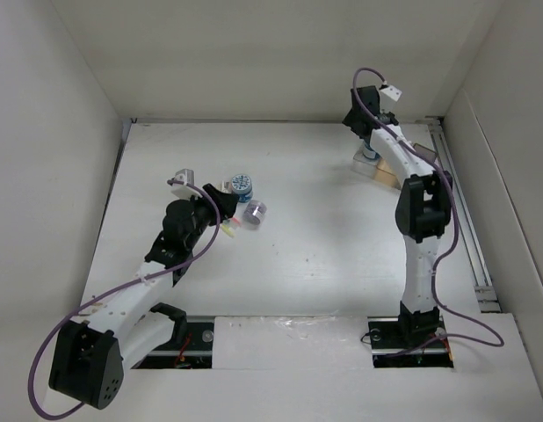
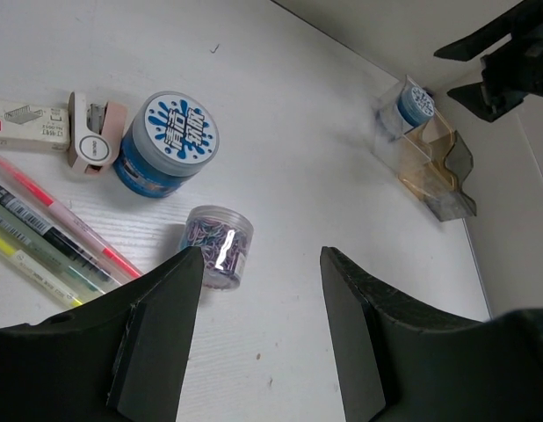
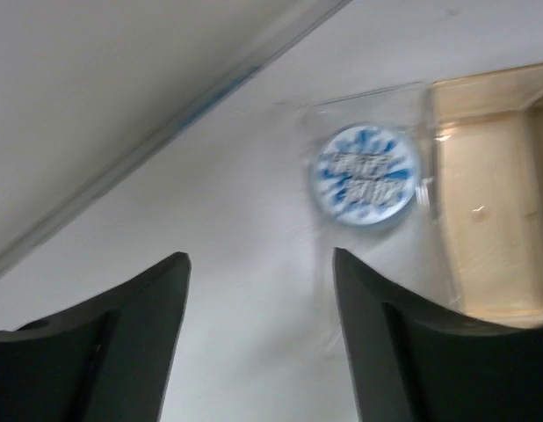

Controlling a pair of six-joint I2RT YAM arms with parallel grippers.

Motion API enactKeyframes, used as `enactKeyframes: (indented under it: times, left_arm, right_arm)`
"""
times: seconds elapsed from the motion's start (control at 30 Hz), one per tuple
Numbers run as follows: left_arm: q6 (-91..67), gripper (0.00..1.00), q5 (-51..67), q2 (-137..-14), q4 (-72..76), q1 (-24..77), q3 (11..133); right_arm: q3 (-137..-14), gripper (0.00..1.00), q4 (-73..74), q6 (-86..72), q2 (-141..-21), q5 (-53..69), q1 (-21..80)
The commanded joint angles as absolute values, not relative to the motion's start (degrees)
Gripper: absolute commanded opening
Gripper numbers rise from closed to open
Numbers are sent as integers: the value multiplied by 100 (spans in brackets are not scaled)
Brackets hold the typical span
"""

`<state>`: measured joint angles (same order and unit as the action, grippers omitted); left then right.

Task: Sort the stationery into containers
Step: Place the stationery in the storage box, then pick up the stationery from the center of the board.

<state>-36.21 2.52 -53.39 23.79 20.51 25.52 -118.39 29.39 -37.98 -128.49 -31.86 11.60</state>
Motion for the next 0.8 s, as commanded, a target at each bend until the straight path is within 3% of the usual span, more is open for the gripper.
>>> enactKeyframes:
  times: [0.0, 0.03, 0.13, 0.23, 0.33, 0.37, 0.43, 0.5, 0.57, 0.77]
  left_arm:
    - [-3542, 53, 159, -5133, 2541, 2048, 2619]
    - [-3542, 53, 97, -5046, 2479, 2048, 2619]
    - [-3489, 53, 35, -4773, 2426, 2048, 2619]
    - [-3550, 53, -228, -4334, 2426, 2048, 2410]
    - [-3612, 53, -509, -3719, 2426, 2048, 2233]
    - [-3665, 53, -588, -3544, 2426, 2048, 2102]
    - [-3753, 53, -861, -3043, 2374, 2048, 2039]
    - [-3858, 53, -1088, -2726, 2303, 2048, 1890]
    - [-3858, 54, -1143, -2339, 2303, 2048, 1819]
    - [-3911, 57, -1082, -2354, 2303, 2048, 1749]
  right_arm:
    - [-11254, 69, 2156, -3762, -11745, -2674, 1651]
    - [-11067, 45, 2032, -3762, -11629, -2446, 1765]
    - [-10618, 10, 1688, -3823, -11426, -1470, 2284]
    - [-10407, 7, 1407, -3823, -11504, -880, 2872]
    - [-10580, 40, 1406, -3823, -11828, -546, 3418]
    - [-10678, 64, 1406, -3754, -11926, -545, 3541]
    - [-10871, 82, 1468, -3700, -12137, -606, 3856]
    - [-11240, 94, 1740, -3578, -12444, -746, 4016]
    - [-11433, 99, 1801, -3516, -12585, -800, 4201]
    - [-11996, 99, 2293, -3313, -13156, -930, 4456]
